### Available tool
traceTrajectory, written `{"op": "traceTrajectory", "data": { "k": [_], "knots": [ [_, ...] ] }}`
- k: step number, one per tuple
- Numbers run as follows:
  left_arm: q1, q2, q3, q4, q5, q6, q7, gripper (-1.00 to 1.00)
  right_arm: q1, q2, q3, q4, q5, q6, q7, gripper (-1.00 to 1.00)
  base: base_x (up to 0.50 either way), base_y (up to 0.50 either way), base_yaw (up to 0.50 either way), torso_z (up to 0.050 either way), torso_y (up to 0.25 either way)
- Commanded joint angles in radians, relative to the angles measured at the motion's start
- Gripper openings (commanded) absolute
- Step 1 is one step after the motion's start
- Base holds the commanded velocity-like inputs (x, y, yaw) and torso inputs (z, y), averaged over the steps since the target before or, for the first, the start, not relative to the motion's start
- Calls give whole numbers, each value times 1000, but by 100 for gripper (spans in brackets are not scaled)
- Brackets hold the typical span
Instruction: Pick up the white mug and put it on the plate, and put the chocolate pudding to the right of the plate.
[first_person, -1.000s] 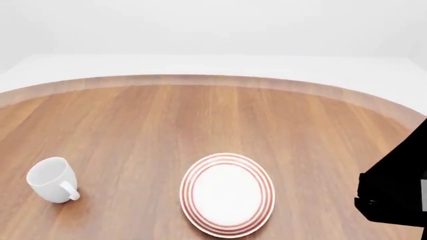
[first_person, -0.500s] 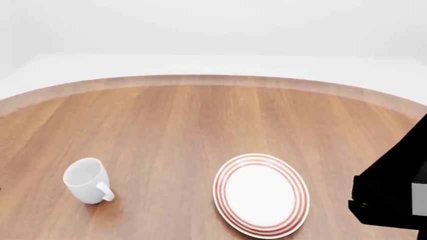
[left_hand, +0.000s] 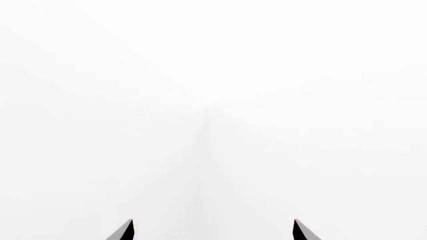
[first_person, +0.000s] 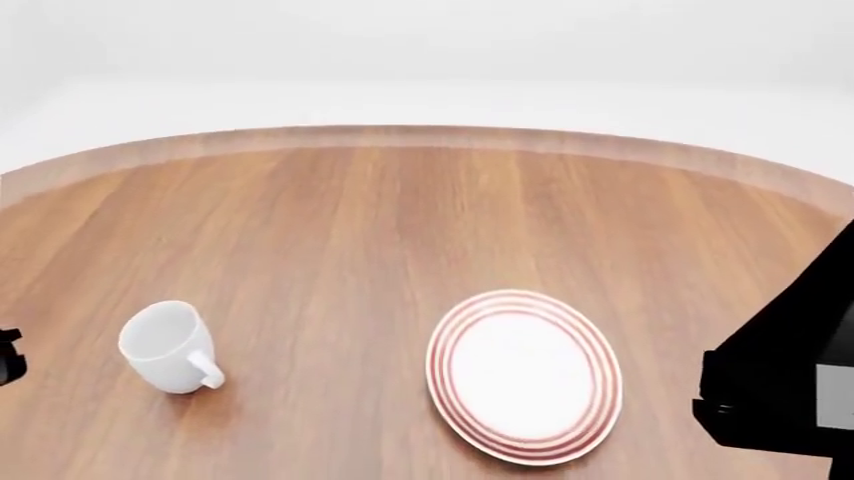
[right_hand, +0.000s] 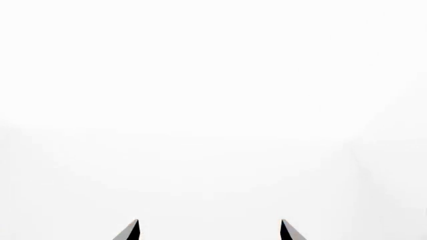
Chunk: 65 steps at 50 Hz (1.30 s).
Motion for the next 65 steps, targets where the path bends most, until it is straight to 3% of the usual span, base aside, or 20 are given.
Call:
{"op": "traceTrajectory", "data": {
  "k": [1, 9, 14, 15, 18, 19, 24, 35, 43, 54, 65],
  "knots": [
    [0, 13, -15, -5, 38, -29, 9, 100, -4, -14, 17, -3, -19, 3, -16, 100, 0, 0, 0, 0, -250],
    [-2, 14, -18, -10, 4, -25, 6, 100, -4, -10, 16, -6, -20, 5, -11, 100, 0, 0, 0, 0, -162],
    [-21, 0, 19, -13, 12, -146, 5, 100, -5, -8, 14, -5, -19, 4, -9, 100, 0, 0, 0, 0, 0],
    [-45, -12, 50, -23, 7, -263, 6, 100, -5, -8, 13, -3, -18, 4, -9, 100, 0, 0, 0, 0, 0],
    [-92, -13, 77, -51, -96, -417, 21, 100, -5, -7, 11, -1, -19, 2, -9, 100, 0, 0, 0, 0, 0],
    [-134, -6, 98, -77, -148, -540, 11, 100, -6, -7, 10, 2, -18, 1, -8, 100, 0, 0, 0, 0, 0],
    [-215, -11, 220, -86, -76, -760, -77, 100, -5, -5, 7, 6, -16, -1, -7, 100, 0, 0, 0, 0, 0],
    [-420, 48, 358, -33, -57, -1168, -201, 100, -8, -3, -1, 30, -9, -20, -6, 100, 0, 0, 0, 0, 0],
    [-577, 137, 373, -78, -77, -1409, -260, 100, -8, -1, -6, 35, -9, -27, -4, 100, 0, 0, 0, 0, 0],
    [-713, 249, 366, -152, -80, -1555, -349, 100, -11, 5, -7, 24, -9, -21, 2, 100, 0, 0, 0, 0, 0],
    [-770, 255, 325, -296, -432, -1499, -752, 100, -14, 10, -9, 14, -10, -13, 8, 100, 0, 0, 0, 0, 0]
  ]
}}
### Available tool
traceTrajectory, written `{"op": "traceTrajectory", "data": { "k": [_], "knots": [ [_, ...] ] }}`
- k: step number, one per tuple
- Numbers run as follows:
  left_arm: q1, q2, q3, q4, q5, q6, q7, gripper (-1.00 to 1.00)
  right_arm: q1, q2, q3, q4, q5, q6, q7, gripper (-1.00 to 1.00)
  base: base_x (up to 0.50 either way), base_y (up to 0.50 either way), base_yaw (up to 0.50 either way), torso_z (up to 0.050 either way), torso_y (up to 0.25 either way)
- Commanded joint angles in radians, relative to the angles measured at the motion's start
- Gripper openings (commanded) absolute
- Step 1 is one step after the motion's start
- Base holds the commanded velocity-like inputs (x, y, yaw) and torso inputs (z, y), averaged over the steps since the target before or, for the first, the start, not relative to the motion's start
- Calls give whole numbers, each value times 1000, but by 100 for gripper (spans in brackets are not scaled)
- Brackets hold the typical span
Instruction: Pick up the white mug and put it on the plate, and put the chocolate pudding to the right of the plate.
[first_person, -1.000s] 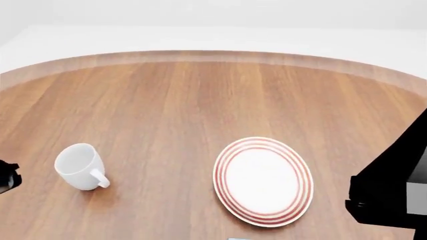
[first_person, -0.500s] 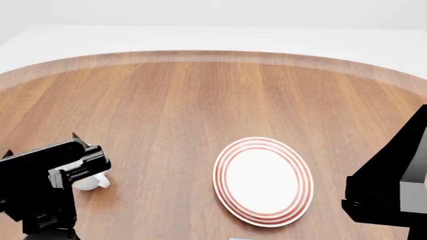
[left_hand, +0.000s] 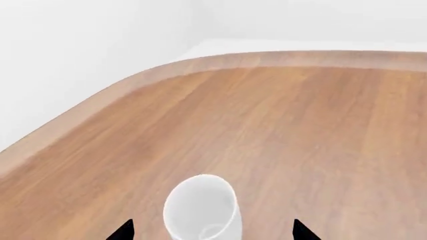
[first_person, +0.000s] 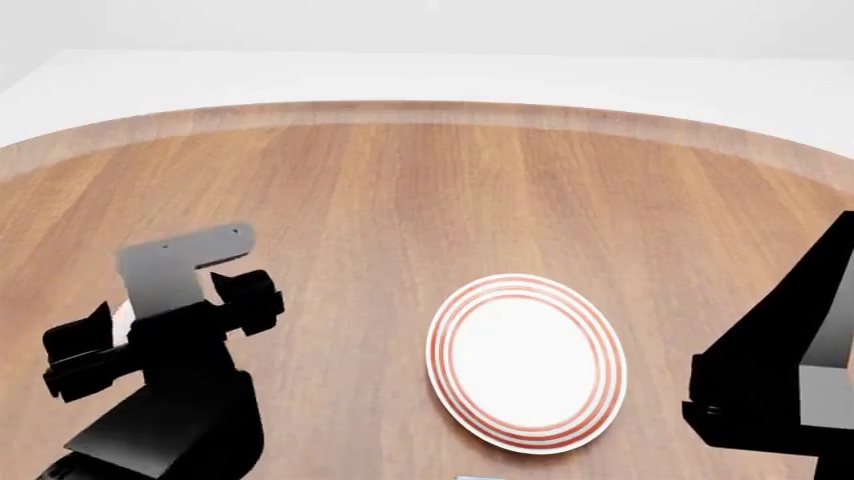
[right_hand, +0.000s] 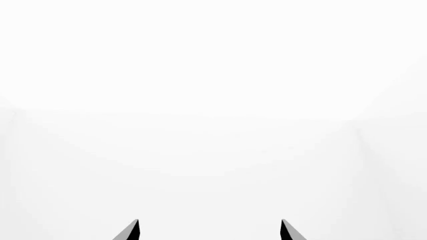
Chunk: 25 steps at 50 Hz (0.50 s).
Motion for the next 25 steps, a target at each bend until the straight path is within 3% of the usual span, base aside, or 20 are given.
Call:
{"op": "traceTrajectory", "data": {
  "k": [1, 4, 9, 20, 25],
  "knots": [
    [-91, 55, -46, -120, -222, -5, -294, 100, -3, -13, 18, -9, -19, 8, -17, 100, 0, 0, 0, 0, 0],
    [-105, 54, -44, -143, -273, 36, -399, 100, -5, -11, 18, -13, -19, 8, -16, 100, 0, 0, 0, 0, 0],
    [-108, 51, -33, -199, -335, 112, -465, 100, -3, -6, 21, -18, -15, 15, -12, 100, 0, 0, 0, 0, 0],
    [-74, 42, 12, -371, -342, 344, -492, 100, -3, 0, 14, -20, -16, 19, -10, 100, 0, 0, 0, 0, 0],
    [-74, 34, 23, -435, -361, 379, -473, 100, -3, 2, 14, -18, -15, 17, -8, 100, 0, 0, 0, 0, 0]
  ]
}}
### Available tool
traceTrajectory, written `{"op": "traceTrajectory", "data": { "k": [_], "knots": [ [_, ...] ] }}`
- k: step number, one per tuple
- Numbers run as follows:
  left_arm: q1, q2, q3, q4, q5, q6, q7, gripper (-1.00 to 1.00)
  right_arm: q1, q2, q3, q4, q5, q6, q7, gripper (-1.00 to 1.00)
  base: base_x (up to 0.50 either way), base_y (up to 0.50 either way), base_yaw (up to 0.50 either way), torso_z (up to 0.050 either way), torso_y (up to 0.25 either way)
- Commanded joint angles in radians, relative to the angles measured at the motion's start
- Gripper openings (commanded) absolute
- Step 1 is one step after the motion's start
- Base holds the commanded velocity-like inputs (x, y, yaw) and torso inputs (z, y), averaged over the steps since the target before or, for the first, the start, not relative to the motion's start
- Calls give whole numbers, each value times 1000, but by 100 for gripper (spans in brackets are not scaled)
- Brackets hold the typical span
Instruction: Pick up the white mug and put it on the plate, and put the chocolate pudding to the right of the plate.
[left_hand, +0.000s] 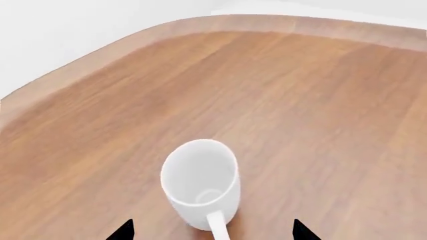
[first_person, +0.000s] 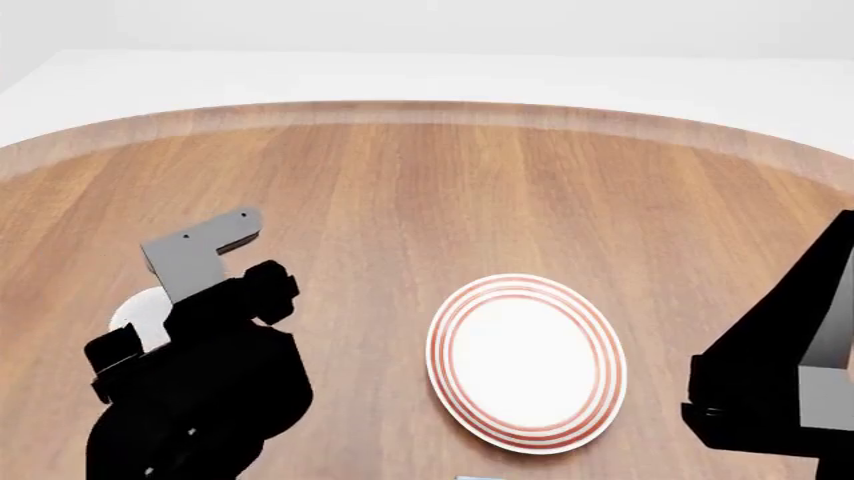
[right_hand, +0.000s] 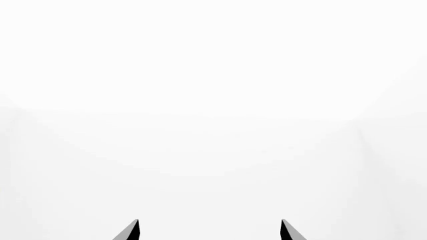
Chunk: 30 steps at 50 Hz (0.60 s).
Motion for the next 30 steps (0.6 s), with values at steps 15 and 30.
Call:
{"op": "traceTrajectory", "data": {
  "k": [15, 30],
  "knots": [
    [-4, 6, 9, -341, -18, 352, 28, 100, -7, -8, 14, -1, -15, -3, -15, 100, 0, 0, 0, 0, 0],
    [-56, -14, -16, -490, -31, 488, 89, 100, -3, -1, 14, -2, -13, 1, -7, 100, 0, 0, 0, 0, 0]
  ]
}}
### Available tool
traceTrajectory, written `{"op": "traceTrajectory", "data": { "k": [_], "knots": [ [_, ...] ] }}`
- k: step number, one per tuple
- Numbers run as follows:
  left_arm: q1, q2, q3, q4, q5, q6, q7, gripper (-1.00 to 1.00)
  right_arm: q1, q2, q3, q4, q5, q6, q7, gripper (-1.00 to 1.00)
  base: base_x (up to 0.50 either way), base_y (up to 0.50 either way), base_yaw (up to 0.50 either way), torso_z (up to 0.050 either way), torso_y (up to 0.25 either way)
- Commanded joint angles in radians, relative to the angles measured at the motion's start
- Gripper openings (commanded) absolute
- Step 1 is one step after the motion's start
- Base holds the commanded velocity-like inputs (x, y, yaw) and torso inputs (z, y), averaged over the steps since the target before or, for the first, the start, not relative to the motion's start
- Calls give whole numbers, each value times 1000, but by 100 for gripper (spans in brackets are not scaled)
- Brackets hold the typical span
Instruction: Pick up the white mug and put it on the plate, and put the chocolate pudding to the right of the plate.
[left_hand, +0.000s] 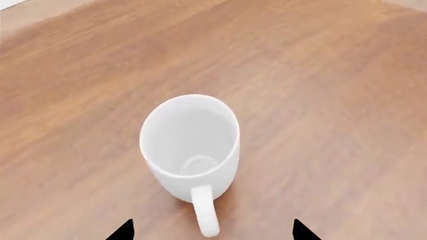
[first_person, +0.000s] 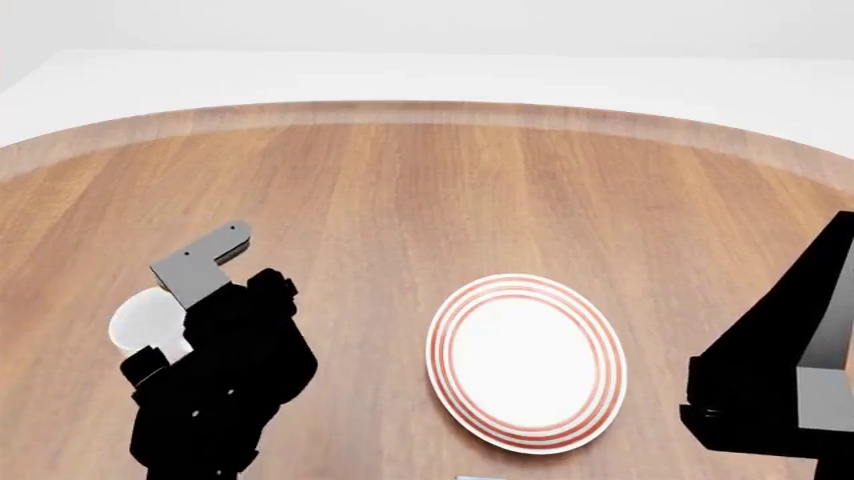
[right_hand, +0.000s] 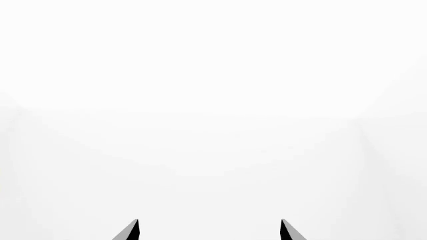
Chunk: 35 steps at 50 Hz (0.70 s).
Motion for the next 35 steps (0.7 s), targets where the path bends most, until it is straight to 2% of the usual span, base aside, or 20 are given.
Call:
{"op": "traceTrajectory", "data": {
  "k": [1, 21, 35],
  "knots": [
    [-29, 7, -32, -123, 10, 118, 61, 100, 0, -14, 21, -3, -16, 4, -17, 100, 0, 0, 0, 0, 0],
    [-40, 0, -52, -308, -11, 229, 114, 100, -5, -8, 18, 2, -18, -4, -10, 100, 0, 0, 0, 0, 0],
    [-72, -10, -21, -422, -2, 288, 174, 100, -4, -4, 12, 8, -18, -6, -6, 100, 0, 0, 0, 0, 0]
  ]
}}
